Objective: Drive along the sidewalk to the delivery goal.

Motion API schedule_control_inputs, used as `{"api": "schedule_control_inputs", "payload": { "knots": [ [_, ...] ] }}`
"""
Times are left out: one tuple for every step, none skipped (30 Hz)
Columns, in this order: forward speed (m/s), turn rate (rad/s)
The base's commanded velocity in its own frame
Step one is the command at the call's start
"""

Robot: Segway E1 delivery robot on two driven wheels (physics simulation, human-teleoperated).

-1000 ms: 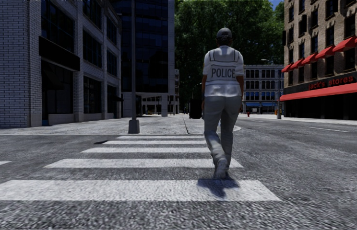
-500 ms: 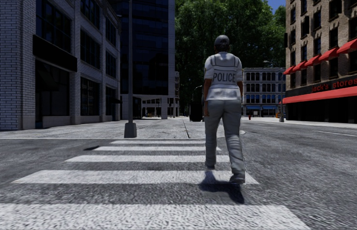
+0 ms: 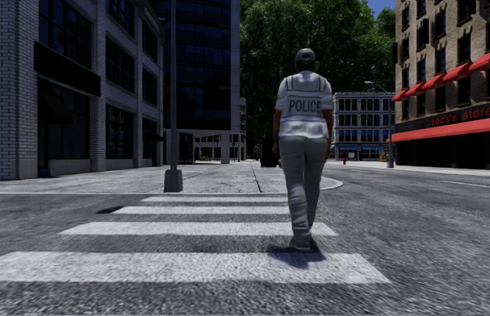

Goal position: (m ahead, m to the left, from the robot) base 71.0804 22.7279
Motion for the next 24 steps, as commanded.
{"api": "schedule_control_inputs", "payload": {
  "knots": [
    [1.01, 0.0],
    [1.01, 0.0],
    [1.01, 0.0],
    [1.01, 0.12],
    [1.01, 0.12],
    [1.01, 0.22],
    [1.01, 0.26],
    [1.0, 0.28],
    [1.0, 0.28],
    [1.0, 0.28],
    [1.0, 0.0],
    [1.0, 0.0],
    [1.0, 0.0],
    [1.0, 0.0],
    [1.0, 0.0],
    [1.0, 0.0],
    [1.0, 0.0],
    [1.0, 0.0],
    [1.0, 0.0],
    [1.0, 0.0],
    [1.0, 0.0],
    [1.0, 0.0],
    [1.0, 0.0],
    [1.0, 0.0]
  ]
}}
